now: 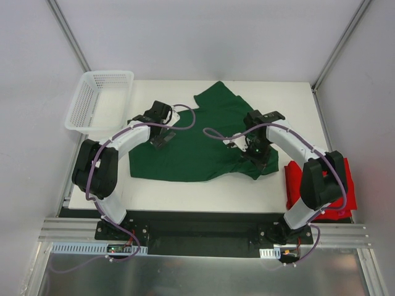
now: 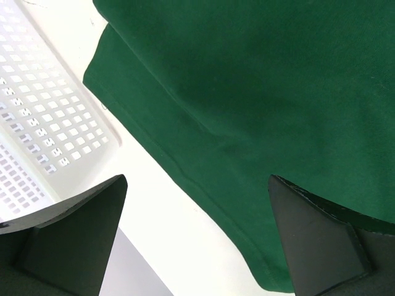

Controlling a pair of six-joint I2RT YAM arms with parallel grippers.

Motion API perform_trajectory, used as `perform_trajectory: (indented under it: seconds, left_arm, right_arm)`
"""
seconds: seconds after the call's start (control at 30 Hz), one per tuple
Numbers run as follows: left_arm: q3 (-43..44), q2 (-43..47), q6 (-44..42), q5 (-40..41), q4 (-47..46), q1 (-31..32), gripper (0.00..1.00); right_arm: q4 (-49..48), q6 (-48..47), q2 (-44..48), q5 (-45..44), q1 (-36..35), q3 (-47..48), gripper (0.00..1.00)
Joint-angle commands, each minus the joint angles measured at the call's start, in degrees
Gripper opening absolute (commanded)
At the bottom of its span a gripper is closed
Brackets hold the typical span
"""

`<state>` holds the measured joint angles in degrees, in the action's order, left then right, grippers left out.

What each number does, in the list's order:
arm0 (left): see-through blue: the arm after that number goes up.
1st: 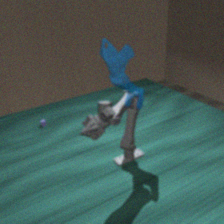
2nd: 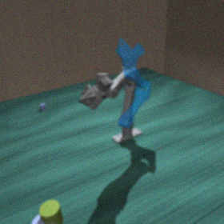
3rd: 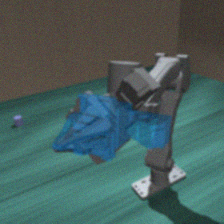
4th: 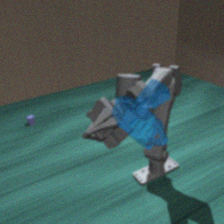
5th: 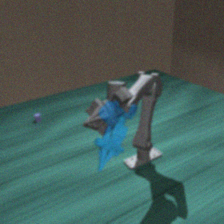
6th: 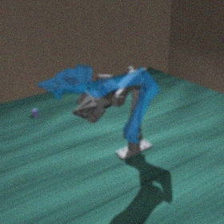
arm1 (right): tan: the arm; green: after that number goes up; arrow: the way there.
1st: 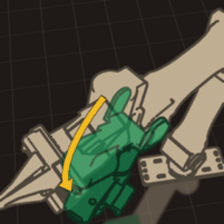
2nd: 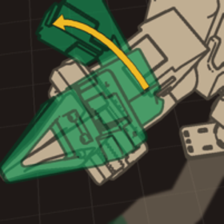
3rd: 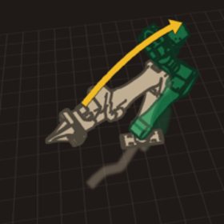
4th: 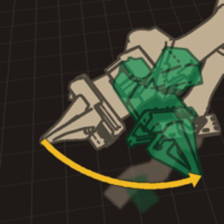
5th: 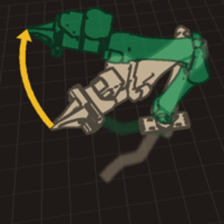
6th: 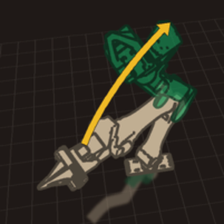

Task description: Fold and stack the t-shirts

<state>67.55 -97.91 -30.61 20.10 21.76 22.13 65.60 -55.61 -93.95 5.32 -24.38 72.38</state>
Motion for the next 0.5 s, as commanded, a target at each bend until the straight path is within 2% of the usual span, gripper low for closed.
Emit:
perform_trajectory:
  seconds: [0.0,0.17,0.2,0.3,0.4,0.47]
  left_arm:
    - [0.2,1.0,0.7,0.5,0.2,0.6,0.99]
    - [0.4,1.1,0.6,0.6,0.3,0.7,0.99]
    - [0.6,1.1,0.5,0.6,0.3,0.7,0.99]
    - [0.7,0.9,0.5,0.6,0.3,0.8,0.99]
    - [0.7,0.8,0.5,0.9,0.3,0.9,0.99]
    - [0.6,0.9,0.5,0.9,0.3,1.0,0.99]
  right_arm:
    - [6.7,-1.1,2.9,0.9,-0.8,3.2,0.06]
    - [10.1,-2.1,2.2,2.3,-2.6,2.4,0.11]
    - [10.5,-2.4,1.8,2.4,-2.8,1.9,0.19]
    - [12.8,-3.5,0.2,3.2,-3.3,1.7,0.25]
    - [14.7,-4.4,-1.1,4.5,-3.4,1.6,0.24]
    - [16.0,-5.0,-1.8,5.0,-3.7,1.8,0.17]
